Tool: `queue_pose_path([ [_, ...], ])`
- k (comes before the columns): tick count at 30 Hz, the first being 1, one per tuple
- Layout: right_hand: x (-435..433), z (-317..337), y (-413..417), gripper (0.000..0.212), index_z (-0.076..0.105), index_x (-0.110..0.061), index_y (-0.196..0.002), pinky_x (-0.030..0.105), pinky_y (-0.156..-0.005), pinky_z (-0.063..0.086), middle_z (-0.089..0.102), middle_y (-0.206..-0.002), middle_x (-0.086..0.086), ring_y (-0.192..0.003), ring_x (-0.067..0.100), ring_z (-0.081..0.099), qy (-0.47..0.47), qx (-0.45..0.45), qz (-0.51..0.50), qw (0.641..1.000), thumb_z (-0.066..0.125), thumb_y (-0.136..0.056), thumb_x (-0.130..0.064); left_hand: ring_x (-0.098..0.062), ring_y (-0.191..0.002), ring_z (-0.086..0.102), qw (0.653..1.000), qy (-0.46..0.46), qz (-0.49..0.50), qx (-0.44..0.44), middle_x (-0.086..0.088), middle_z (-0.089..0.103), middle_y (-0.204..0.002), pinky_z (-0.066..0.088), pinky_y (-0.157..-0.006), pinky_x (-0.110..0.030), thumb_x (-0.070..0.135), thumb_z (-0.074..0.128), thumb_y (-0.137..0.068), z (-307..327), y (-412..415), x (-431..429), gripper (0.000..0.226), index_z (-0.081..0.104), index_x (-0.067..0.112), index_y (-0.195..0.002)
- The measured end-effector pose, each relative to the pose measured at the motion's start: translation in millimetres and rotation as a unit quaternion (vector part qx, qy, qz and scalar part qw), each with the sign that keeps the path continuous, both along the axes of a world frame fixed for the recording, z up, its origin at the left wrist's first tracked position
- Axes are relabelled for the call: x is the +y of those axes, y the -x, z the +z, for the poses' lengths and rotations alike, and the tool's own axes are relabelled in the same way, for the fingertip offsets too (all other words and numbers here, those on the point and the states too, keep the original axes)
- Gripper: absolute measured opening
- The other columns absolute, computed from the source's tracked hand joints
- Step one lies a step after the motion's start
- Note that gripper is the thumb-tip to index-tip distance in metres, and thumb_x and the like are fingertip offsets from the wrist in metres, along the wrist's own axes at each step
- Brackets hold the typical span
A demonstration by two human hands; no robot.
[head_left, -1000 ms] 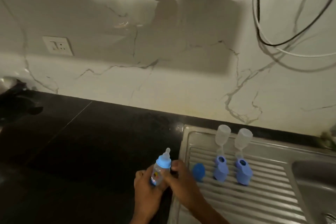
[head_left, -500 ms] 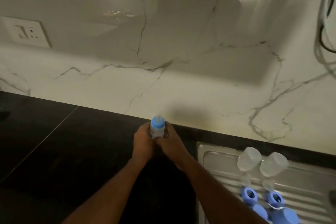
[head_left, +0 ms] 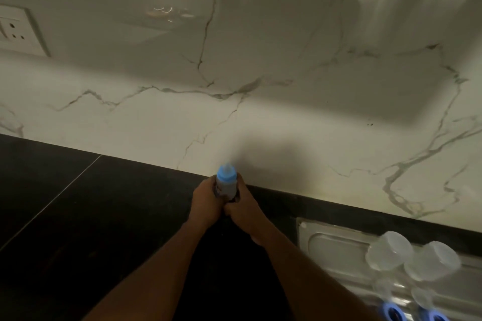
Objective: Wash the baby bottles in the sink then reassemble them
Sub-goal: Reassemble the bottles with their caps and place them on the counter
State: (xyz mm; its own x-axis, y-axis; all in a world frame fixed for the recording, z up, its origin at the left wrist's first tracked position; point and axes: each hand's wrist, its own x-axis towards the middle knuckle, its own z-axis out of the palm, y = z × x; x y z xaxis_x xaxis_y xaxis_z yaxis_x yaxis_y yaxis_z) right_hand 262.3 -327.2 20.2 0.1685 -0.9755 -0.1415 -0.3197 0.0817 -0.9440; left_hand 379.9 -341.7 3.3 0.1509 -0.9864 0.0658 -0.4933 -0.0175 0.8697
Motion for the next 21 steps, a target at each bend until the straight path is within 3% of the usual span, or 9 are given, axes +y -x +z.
queue_pose_path([
  [3, 1.9, -1.7, 1.9, 0.092, 0.015, -0.029, -0.155, 0.047, -0.105, 0.047, 0.045, -0.148, 0.007, -0.13, 0.024, 0.051, -0.047, 0.003, 0.003, 0.999, 0.057, -0.081, 0.008, -0.014, -0.09, 0.066, 1.0, 0.007, -0.008, -0.007, 0.0, 0.066, -0.1, 0.058, -0.084, -0.043, 0.012, 0.074, -0.081, -4.0, -3.2, 3.7, 0.025, 0.062, 0.015, -0.102],
  [5, 6.8, -0.4, 7.9, 0.096, 0.002, -0.025, -0.158, 0.044, -0.108, 0.044, 0.038, -0.153, 0.007, -0.134, 0.027, 0.047, -0.065, 0.033, -0.03, 0.997, 0.058, -0.085, 0.001, -0.014, -0.099, 0.06, 0.999, 0.011, 0.001, -0.038, -0.002, 0.057, -0.113, 0.057, -0.089, -0.04, 0.01, 0.075, -0.078, -5.5, -0.2, 16.0, 0.038, 0.057, 0.017, -0.11],
  [8, 19.0, 8.5, 29.0, 0.067, 0.04, -0.013, -0.149, 0.034, -0.104, 0.045, 0.056, -0.137, 0.009, -0.124, 0.025, 0.055, -0.051, 0.089, -0.083, 0.991, 0.056, -0.086, 0.002, -0.016, -0.112, 0.051, 0.996, -0.002, -0.004, -0.087, -0.001, 0.049, -0.121, 0.048, -0.101, -0.035, 0.007, 0.07, -0.084, -3.1, 12.4, 47.9, 0.046, 0.053, 0.015, -0.126],
  [11, 38.1, 25.2, 69.3, 0.046, 0.067, -0.011, -0.123, 0.045, -0.09, 0.057, 0.07, -0.105, 0.007, -0.1, 0.022, 0.068, -0.02, 0.126, -0.078, 0.989, 0.056, -0.081, 0.004, -0.019, -0.106, 0.054, 0.988, 0.022, -0.061, -0.14, 0.0, 0.055, -0.11, 0.05, -0.092, -0.035, 0.013, 0.065, -0.089, 4.7, 35.9, 79.1, 0.027, 0.06, 0.016, -0.115],
  [15, 78.1, 63.7, 149.7, 0.035, 0.071, -0.008, -0.112, 0.034, -0.061, 0.059, 0.068, -0.091, 0.007, -0.079, 0.024, 0.068, -0.034, 0.171, -0.034, 0.984, 0.055, -0.085, 0.009, -0.023, -0.1, 0.057, 0.973, 0.044, -0.149, -0.171, -0.006, 0.06, -0.107, 0.048, -0.089, -0.034, 0.013, 0.062, -0.091, 13.1, 89.2, 114.7, 0.016, 0.064, 0.011, -0.107],
  [18, 107.7, 80.2, 211.2, 0.029, 0.069, -0.003, -0.111, 0.026, -0.056, 0.057, 0.069, -0.093, 0.011, -0.078, 0.024, 0.069, -0.071, 0.224, 0.016, 0.972, 0.055, -0.088, 0.009, -0.018, -0.09, 0.055, 0.961, 0.051, -0.214, -0.165, -0.004, 0.06, -0.1, 0.05, -0.089, -0.036, 0.012, 0.061, -0.092, 19.3, 133.5, 133.6, 0.009, 0.065, 0.01, -0.1],
  [21, 136.1, 81.0, 259.7, 0.019, 0.07, -0.003, -0.104, 0.03, -0.057, 0.058, 0.071, -0.094, 0.021, -0.079, 0.032, 0.071, -0.084, 0.299, -0.016, 0.95, 0.057, -0.09, 0.001, -0.019, -0.1, 0.059, 0.953, 0.031, -0.251, -0.167, -0.006, 0.064, -0.109, 0.047, -0.094, -0.03, 0.012, 0.061, -0.092, 20.7, 174.1, 146.6, 0.02, 0.067, 0.009, -0.111],
])
